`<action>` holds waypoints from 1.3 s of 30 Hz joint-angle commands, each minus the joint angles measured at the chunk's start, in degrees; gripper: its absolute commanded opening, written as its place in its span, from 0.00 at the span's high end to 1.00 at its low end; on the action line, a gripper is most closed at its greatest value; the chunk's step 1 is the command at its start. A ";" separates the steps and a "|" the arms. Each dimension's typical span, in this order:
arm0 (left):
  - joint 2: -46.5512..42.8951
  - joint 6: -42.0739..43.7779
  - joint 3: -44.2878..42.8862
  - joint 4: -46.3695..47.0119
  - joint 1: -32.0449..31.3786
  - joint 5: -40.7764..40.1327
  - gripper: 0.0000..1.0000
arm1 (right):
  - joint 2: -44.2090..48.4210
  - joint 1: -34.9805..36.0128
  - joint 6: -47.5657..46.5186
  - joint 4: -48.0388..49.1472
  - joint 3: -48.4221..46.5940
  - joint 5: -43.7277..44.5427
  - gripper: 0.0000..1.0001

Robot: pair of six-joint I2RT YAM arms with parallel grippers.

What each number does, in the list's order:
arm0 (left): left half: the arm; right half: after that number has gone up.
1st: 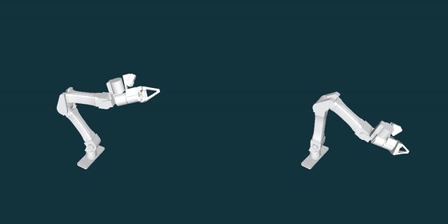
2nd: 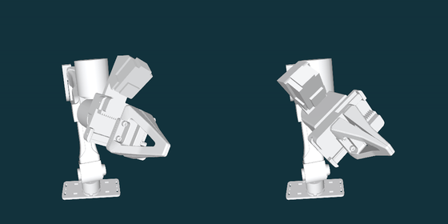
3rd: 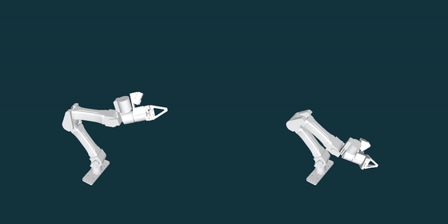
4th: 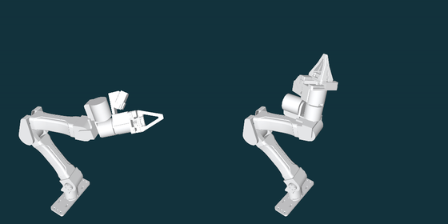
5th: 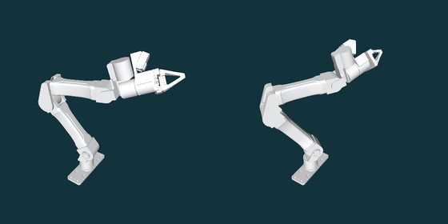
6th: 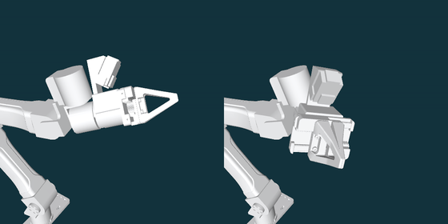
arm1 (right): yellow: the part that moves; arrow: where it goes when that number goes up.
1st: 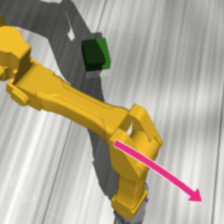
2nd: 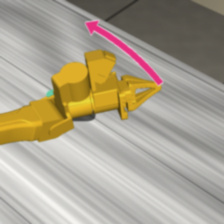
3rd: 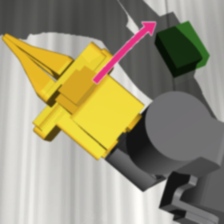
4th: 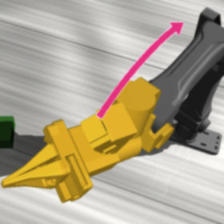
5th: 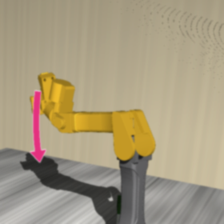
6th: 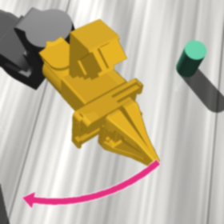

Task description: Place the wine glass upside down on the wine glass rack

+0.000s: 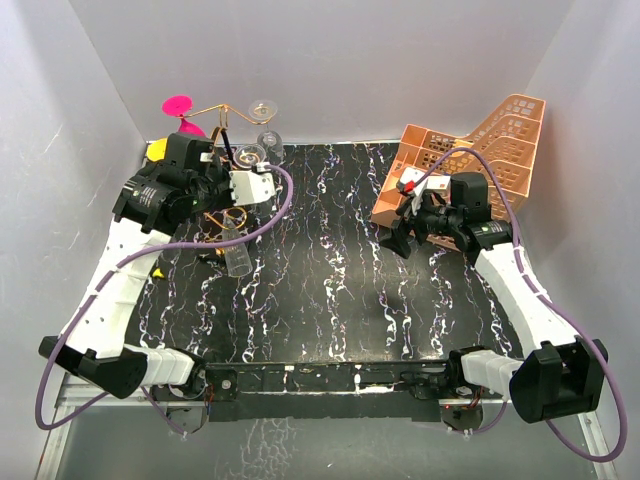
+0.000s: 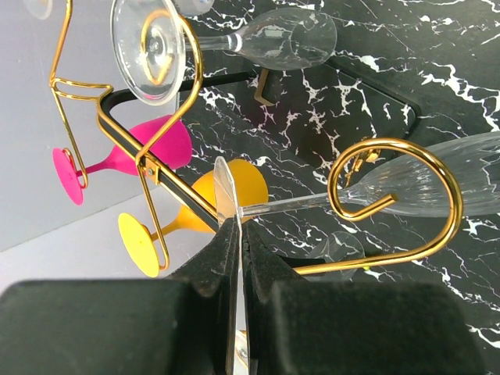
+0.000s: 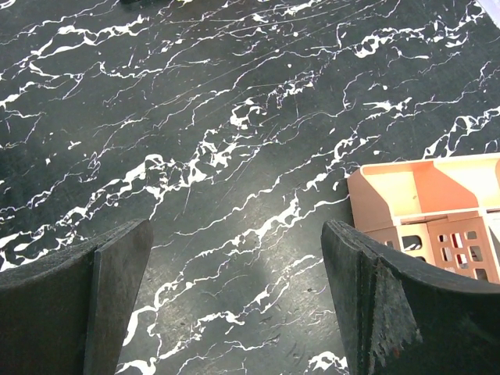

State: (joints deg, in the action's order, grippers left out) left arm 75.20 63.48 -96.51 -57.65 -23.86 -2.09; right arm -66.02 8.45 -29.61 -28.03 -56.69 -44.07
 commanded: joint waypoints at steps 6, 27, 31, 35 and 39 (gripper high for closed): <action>-3.29 1.34 -0.83 -4.22 -0.23 1.74 1.00 | -0.67 -0.47 0.70 3.16 -0.28 0.40 0.01; -3.84 0.16 -3.62 -8.61 -0.18 5.79 1.00 | -1.58 -0.79 0.76 2.97 0.07 -0.15 0.02; -3.59 -0.25 -5.06 -9.76 -0.16 7.63 1.00 | -1.83 -0.97 0.78 2.97 -0.20 -0.12 0.02; -3.40 -0.78 -6.02 -10.03 -0.23 9.17 1.00 | -1.94 -1.05 0.63 2.83 -0.07 -0.35 0.01; -3.17 -0.73 -6.76 -10.56 -0.22 10.50 1.00 | -1.92 -1.10 0.55 2.83 0.13 -0.55 0.02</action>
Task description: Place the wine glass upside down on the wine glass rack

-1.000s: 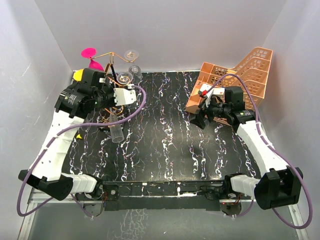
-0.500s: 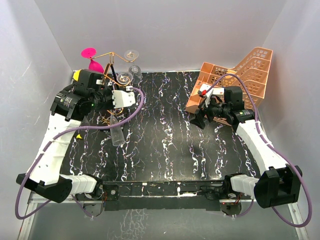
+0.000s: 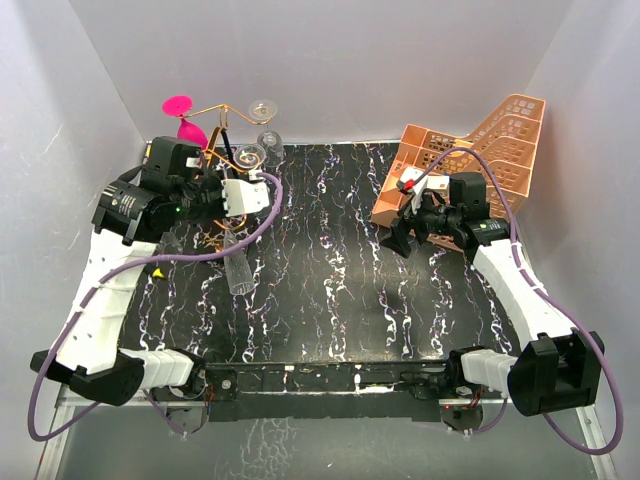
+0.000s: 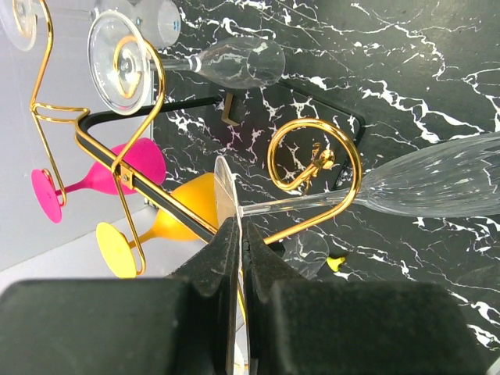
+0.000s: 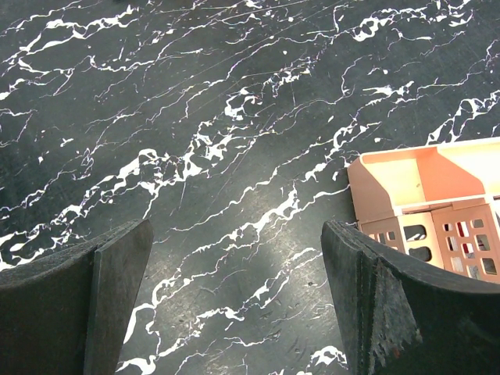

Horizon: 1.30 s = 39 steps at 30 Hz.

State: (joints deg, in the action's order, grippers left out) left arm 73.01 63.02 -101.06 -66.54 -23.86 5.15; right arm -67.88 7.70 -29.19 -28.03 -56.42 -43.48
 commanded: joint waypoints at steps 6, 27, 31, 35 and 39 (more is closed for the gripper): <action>-0.85 0.44 -1.54 -1.66 -0.22 4.93 1.00 | -0.44 -0.46 0.09 2.67 -0.28 -1.31 0.02; 3.78 -0.75 -3.78 1.53 -0.20 9.72 1.00 | -0.44 -0.47 -0.12 2.08 -0.47 -1.36 0.02; 4.13 -0.66 -3.47 2.23 -0.23 8.83 1.00 | -0.34 -0.53 -0.32 2.05 -0.57 -1.44 0.02; 4.33 -0.29 -2.79 2.54 -0.23 7.24 1.00 | -0.33 -0.53 -0.42 2.07 -0.32 -1.22 0.02; 4.33 -0.23 -2.61 2.23 -0.23 4.76 1.00 | -0.65 -0.50 -0.41 1.99 -0.52 -1.28 0.01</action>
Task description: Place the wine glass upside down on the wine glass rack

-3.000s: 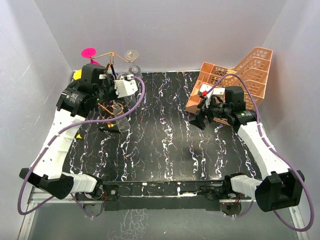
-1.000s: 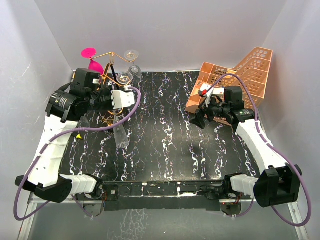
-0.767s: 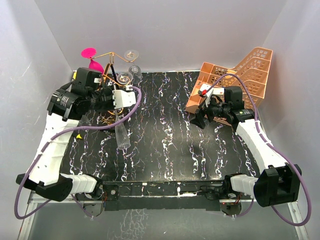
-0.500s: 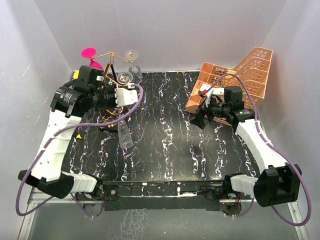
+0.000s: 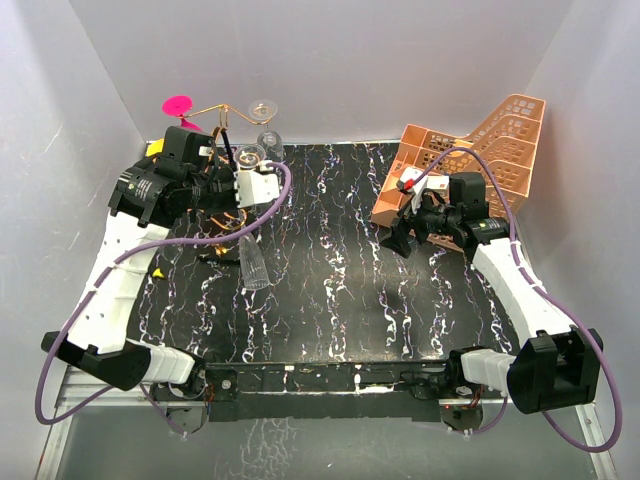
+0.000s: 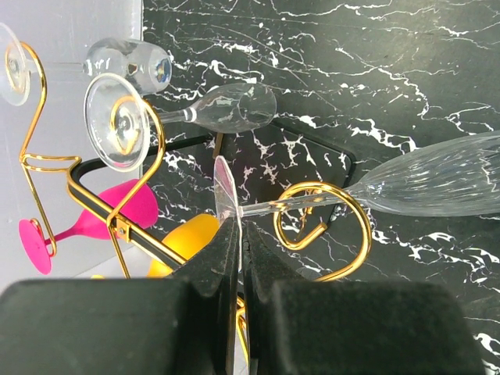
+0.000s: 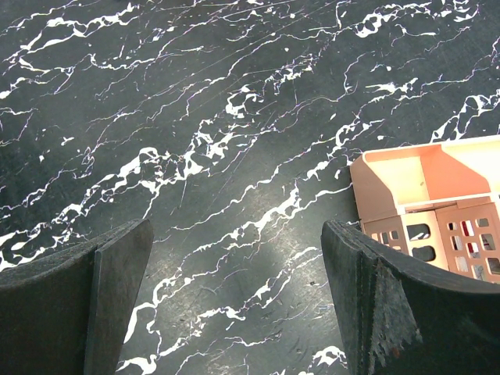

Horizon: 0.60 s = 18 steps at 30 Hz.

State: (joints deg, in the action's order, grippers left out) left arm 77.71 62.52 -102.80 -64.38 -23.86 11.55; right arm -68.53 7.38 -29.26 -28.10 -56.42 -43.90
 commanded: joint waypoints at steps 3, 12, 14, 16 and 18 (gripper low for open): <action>-0.65 0.64 -0.33 0.33 -0.22 -3.79 1.00 | -0.02 -0.19 -0.38 2.00 -0.59 -1.20 0.02; -0.90 0.06 -0.24 -0.46 -0.23 -6.60 1.00 | -1.01 -0.16 -0.68 1.27 -0.82 -1.20 0.02; -1.02 -0.12 0.15 -0.13 -0.20 -6.86 1.00 | -0.95 -0.22 -0.88 1.21 -0.80 -1.30 0.01; -1.09 -0.38 0.29 -0.31 -0.27 -7.11 1.00 | -1.21 -0.21 -0.87 0.98 -1.06 -1.37 0.01; -1.03 -0.61 0.15 -0.72 -0.23 -7.42 1.00 | -1.28 -0.18 -0.91 0.90 -0.93 -1.07 0.01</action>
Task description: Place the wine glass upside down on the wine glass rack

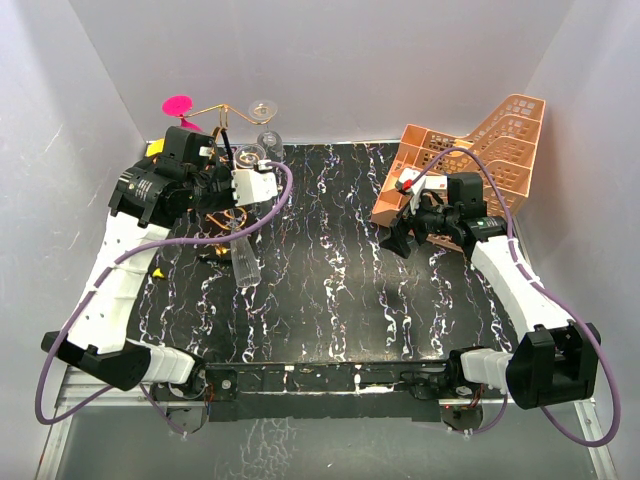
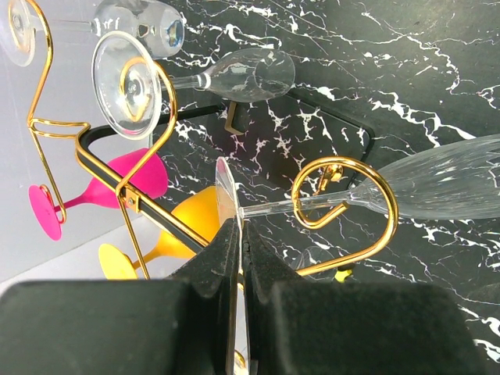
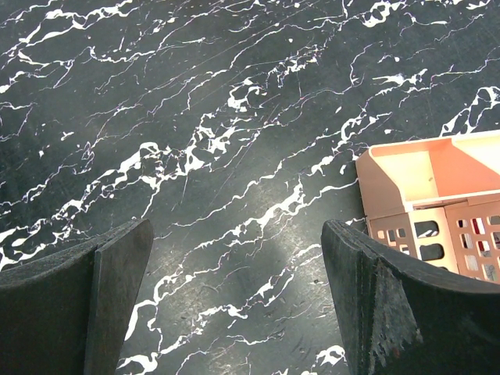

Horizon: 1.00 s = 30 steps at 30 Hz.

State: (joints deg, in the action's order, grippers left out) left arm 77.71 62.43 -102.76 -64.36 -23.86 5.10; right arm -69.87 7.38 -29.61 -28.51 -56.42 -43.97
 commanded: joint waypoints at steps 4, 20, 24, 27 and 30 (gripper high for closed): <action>-1.42 -1.26 0.41 -0.65 -0.23 -0.98 1.00 | -0.16 -0.15 -0.72 1.19 -1.17 -1.44 0.02; -1.68 -4.23 3.12 0.52 -0.23 -3.08 0.91 | -0.45 -0.14 -1.16 0.91 -0.95 -1.15 0.01; -1.66 -4.27 2.92 -0.01 -0.23 -3.12 0.89 | -0.55 -0.18 -1.20 0.77 -0.94 -0.98 0.01; -1.81 -4.45 3.01 0.10 -0.23 -3.28 0.89 | -0.69 -0.15 -1.24 0.75 -1.16 -1.46 0.01; -1.78 -4.37 2.78 -0.30 -0.22 -3.32 0.87 | -0.80 -0.16 -1.24 0.69 -0.98 -1.10 0.02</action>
State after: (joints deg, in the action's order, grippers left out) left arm 77.34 58.46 -100.05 -63.90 -23.88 2.28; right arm -70.67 7.38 -30.04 -29.17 -56.42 -44.16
